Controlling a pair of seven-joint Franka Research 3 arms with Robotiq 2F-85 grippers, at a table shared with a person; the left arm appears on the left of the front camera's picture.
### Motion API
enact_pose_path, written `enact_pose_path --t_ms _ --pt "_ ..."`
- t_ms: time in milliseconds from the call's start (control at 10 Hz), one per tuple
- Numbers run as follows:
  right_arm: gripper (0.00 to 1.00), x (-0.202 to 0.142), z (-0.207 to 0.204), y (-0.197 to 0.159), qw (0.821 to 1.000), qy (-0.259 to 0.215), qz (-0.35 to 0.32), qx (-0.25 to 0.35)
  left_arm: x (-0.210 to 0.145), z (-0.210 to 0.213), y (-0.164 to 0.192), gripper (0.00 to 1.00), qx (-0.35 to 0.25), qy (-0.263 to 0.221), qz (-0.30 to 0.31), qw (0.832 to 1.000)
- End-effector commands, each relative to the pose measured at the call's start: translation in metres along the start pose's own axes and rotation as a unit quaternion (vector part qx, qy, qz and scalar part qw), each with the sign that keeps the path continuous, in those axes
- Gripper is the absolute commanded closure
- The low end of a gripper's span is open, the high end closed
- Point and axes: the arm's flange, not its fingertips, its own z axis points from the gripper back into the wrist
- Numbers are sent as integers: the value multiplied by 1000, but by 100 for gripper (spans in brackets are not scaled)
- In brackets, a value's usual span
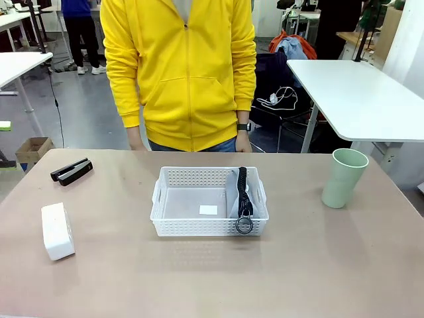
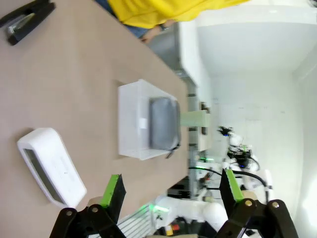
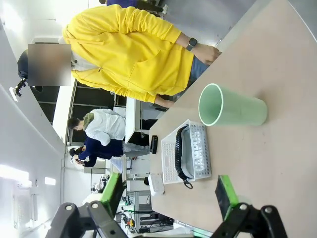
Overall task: Efficiently arrange items inside the basket to fit them all.
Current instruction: Pick up the Digital clock and place it inside the Organizing basket.
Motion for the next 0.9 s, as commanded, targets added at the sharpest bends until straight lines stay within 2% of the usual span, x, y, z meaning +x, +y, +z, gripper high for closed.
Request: enact_pose_path --t_ms 0,200,300,500,600,700,800 --pt "0 4 -1 1 1000 -6 13 12 -13 -24 -29 0 161 33 -16 986" --pt "0 4 -1 1 1000 -6 13 12 -6 -52 -51 0 280 71 -35 957" --pt "0 4 -1 1 1000 -6 13 12 -2 -73 -56 0 362 93 -42 927" --pt "0 4 -1 1 1000 -6 13 12 1 -105 -58 0 478 130 -47 867" --pt "0 4 -1 1 1000 -6 13 12 3 -120 -65 0 482 127 -67 864" --pt "0 4 -1 1 1000 -6 13 12 10 -129 -78 0 429 73 -86 896" --pt "0 4 -1 1 1000 -6 13 12 -8 -117 -57 0 470 107 -59 874"
